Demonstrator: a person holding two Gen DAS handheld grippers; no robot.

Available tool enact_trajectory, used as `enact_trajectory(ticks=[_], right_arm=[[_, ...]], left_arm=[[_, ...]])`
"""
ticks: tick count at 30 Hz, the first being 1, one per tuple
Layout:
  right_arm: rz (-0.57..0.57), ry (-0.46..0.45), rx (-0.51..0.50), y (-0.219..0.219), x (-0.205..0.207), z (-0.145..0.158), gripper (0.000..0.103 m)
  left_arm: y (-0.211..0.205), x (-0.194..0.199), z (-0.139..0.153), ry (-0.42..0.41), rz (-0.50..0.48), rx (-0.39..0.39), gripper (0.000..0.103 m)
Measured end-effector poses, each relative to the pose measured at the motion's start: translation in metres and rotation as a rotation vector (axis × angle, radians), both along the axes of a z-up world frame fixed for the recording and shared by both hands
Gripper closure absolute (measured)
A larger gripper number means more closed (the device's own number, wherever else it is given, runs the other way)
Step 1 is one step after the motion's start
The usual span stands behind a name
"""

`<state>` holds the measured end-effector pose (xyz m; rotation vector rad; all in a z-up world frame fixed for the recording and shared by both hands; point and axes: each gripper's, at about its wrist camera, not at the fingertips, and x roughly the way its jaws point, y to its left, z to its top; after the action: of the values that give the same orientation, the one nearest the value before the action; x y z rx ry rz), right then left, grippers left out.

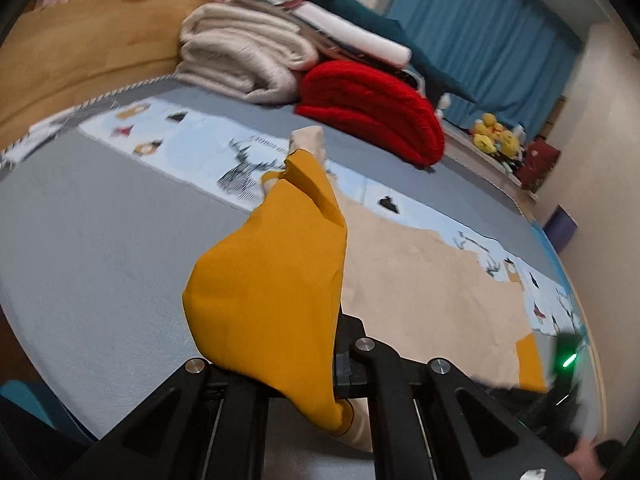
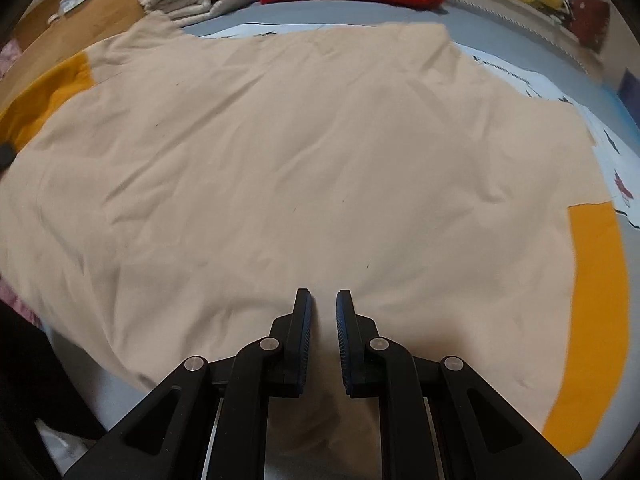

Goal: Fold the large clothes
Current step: 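Grasp the orange side panel with the left gripper and lift it, then fold the held orange panel over the jacket toward the other side, release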

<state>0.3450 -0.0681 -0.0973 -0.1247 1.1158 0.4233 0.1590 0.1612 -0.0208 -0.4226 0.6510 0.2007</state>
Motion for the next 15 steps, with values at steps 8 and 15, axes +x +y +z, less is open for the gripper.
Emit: enact_trajectory(ticks=[8,15], right_arm=[[-0.126,-0.371,0.119,-0.130,0.003,0.152,0.052],[-0.406,-0.382,0.136,-0.284,-0.011,0.147,0.046]], left_arm=[[-0.084,0.020,0.034,-0.037,-0.182,0.140,0.098],[-0.209,0.043,0.048,-0.049,-0.377,0.240,0.099]])
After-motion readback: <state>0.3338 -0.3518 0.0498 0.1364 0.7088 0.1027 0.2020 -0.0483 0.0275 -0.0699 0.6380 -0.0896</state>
